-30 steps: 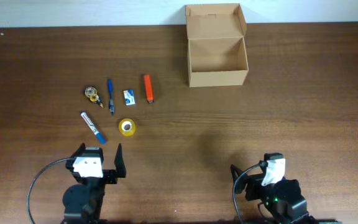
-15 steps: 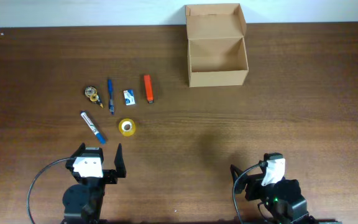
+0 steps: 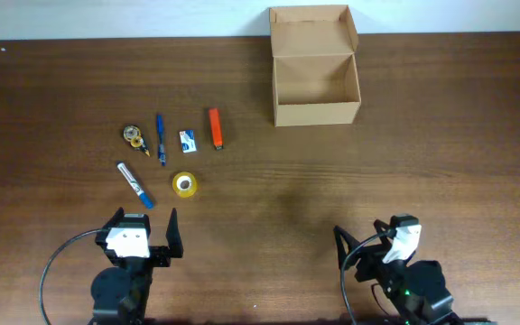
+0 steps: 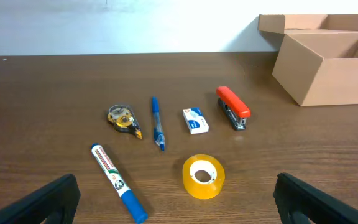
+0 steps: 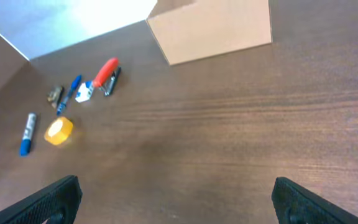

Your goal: Pack container

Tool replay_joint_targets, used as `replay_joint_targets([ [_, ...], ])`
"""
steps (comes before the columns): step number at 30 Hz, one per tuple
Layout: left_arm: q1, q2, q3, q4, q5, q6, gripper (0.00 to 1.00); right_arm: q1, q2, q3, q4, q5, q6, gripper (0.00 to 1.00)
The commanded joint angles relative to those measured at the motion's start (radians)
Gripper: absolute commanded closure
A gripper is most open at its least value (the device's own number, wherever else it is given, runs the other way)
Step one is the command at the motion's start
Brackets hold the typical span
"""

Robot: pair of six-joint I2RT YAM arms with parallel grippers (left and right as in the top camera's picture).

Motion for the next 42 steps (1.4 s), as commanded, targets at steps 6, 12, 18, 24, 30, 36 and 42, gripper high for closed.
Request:
replay_joint_targets([
  [6,0.001,-0.010,-0.003,0.006,0.011,0.013,0.00,0.005,0.082,-0.005,0.140,0.041,-0.011,0.01],
  [12,0.001,-0.010,-0.003,0.006,0.011,0.013,0.00,0.005,0.351,0.044,0.333,0.011,-0.040,0.01],
  [18,0.001,-0.010,-0.003,0.006,0.011,0.013,0.00,0.004,0.713,0.254,0.384,0.019,-0.158,0.01],
  [24,0.001,-0.010,-0.003,0.006,0.011,0.013,0.00,-0.027,1.067,0.570,0.364,0.017,-0.264,0.01],
  [30,0.001,-0.010,-0.003,0.006,0.011,0.013,0.00,-0.130,1.360,0.882,0.247,0.014,-0.344,0.00],
  [36,0.001,-0.010,-0.003,0.006,0.011,0.013,0.00,-0.238,1.566,1.097,0.253,-0.014,-0.376,0.01],
  [42,0.001,-0.010,-0.003,0.006,0.011,0.013,0.00,-0.332,1.760,1.219,0.290,-0.093,-0.460,0.01],
])
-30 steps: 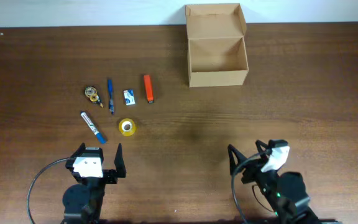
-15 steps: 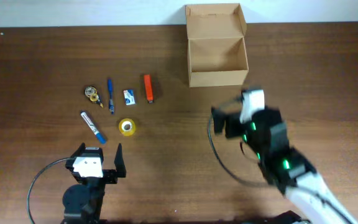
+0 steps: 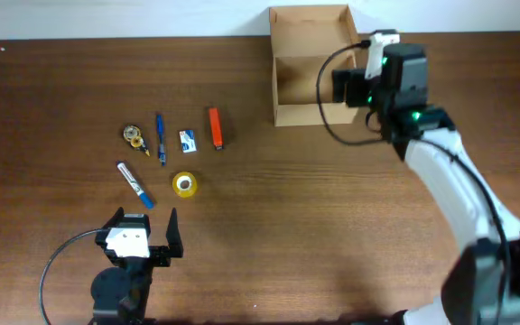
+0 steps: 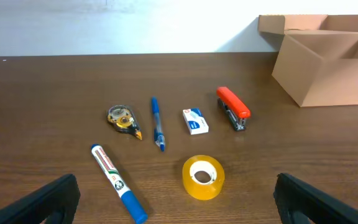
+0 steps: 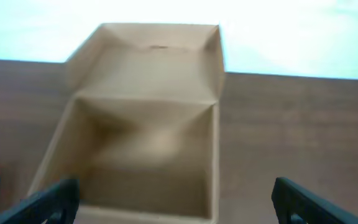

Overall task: Pack container
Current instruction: 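Move the right gripper to the cardboard box's right wall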

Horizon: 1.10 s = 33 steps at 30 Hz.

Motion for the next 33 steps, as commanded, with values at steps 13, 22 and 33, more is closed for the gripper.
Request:
replay_joint_targets([
  [13,0.001,-0.010,-0.003,0.004,0.011,0.012,0.00,-0.093,0.357,0.054,0.257,-0.167,-0.074,0.24],
  [22,0.001,-0.010,-0.003,0.004,0.011,0.012,0.00,-0.093,0.389,0.054,0.256,-0.175,-0.073,0.96],
  [33,0.001,-0.010,-0.003,0.004,0.011,0.012,0.00,-0.068,0.221,0.055,0.066,-0.143,-0.005,0.96],
])
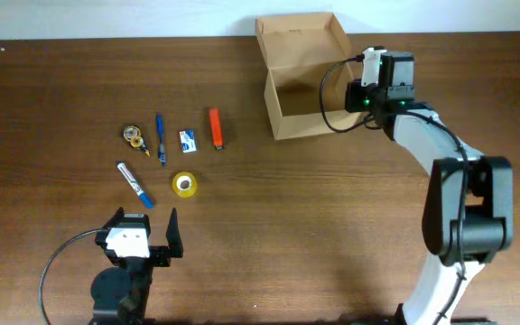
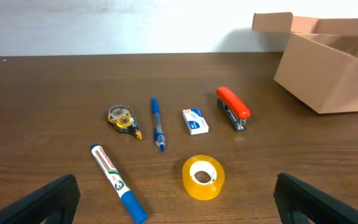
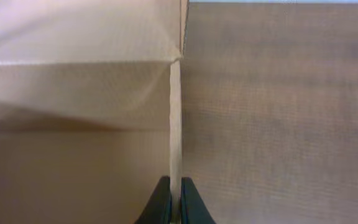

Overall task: Pack container
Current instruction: 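Move the right gripper to the cardboard box's right wall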

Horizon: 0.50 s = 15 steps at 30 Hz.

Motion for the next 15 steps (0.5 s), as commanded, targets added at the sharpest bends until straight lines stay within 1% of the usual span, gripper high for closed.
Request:
replay_joint_targets([
  [1,0.001,-0.010,-0.003,0.003,0.011,0.012,0.00,0.024,-0.130,0.013,-0.087,0.037,0.039,0.96],
  [3,0.001,-0.010,-0.003,0.003,0.011,0.012,0.00,0.040,-0.187,0.013,-0.182,0.076,0.063,0.97],
  [7,0.001,-0.010,-0.003,0.003,0.011,0.012,0.00,0.092,-0.299,0.013,-0.351,0.118,0.063,0.97],
  [10,0.001,-0.010,-0.003,0.003,0.011,0.012,0.00,0.133,-0.358,0.013,-0.428,0.132,0.080,0.96],
  [15,0.001,-0.010,-0.003,0.003,0.011,0.012,0.00,0.198,-0.420,0.013,-0.568,0.153,0.240,0.96],
])
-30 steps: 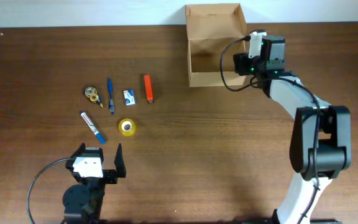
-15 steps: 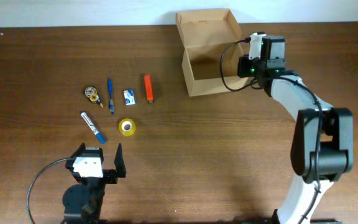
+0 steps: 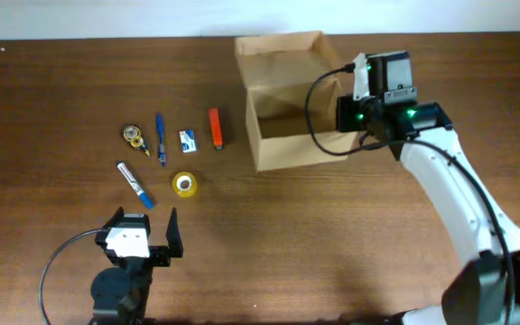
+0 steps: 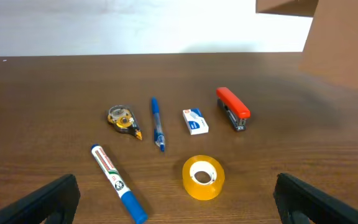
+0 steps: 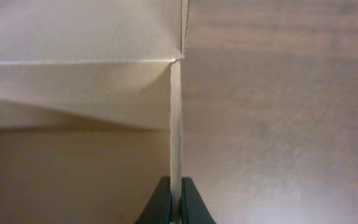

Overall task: Pack container
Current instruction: 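Move the right gripper to the cardboard box's right wall, then push the box wall with the right gripper to shift the box left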

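Observation:
The open cardboard box (image 3: 287, 99) stands tilted at the table's middle back, its flap toward the wall. My right gripper (image 3: 343, 113) is shut on the box's right wall (image 5: 175, 124), one finger inside and one outside. Left of the box lie an orange stapler (image 3: 215, 128), a small white-blue box (image 3: 187, 140), a blue pen (image 3: 161, 137), a correction tape roller (image 3: 134, 135), a blue-capped marker (image 3: 135, 183) and a yellow tape roll (image 3: 185, 184). My left gripper (image 3: 144, 236) stands open near the front edge, behind the tape roll (image 4: 203, 177).
The white wall runs along the table's far edge (image 3: 106, 38). The right arm (image 3: 450, 190) stretches from the front right corner across the right half of the table. A black cable (image 3: 57, 262) loops beside the left arm's base.
My right gripper, still shut on the box wall, has moved left and toward the front, and the box has come with it, closer to the stapler. The left arm has not moved.
Both grippers first rested open near the front edge, the box at the back. Then my right gripper was over the box's right side. Then it was shut on the right wall with the box shifted left. Now the box sits further left and forward.

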Tool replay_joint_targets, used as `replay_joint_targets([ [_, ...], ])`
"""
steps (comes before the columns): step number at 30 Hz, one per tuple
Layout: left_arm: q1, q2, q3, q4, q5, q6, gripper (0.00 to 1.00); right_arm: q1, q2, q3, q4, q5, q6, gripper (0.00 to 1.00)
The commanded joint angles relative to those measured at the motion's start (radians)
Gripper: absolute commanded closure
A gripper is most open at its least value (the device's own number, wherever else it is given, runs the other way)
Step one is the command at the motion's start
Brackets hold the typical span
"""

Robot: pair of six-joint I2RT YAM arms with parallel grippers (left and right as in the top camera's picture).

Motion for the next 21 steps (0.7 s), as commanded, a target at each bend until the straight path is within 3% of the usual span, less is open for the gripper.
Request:
replay_joint_targets([
  [1,0.001,-0.009,-0.003,0.003,0.011,0.012,0.00,0.042,-0.038,0.013,-0.056,0.042,0.137,0.96],
  [6,0.001,-0.009,-0.003,0.003,0.011,0.012,0.00,0.140,-0.041,0.010,-0.136,0.175,0.235,0.96],
  [12,0.001,-0.009,-0.003,0.003,0.011,0.012,0.00,0.281,-0.041,-0.036,-0.117,0.400,0.370,0.96],
  [21,0.001,-0.009,-0.003,0.003,0.011,0.012,0.01,0.304,-0.040,-0.179,0.019,0.448,0.402,0.96],
])
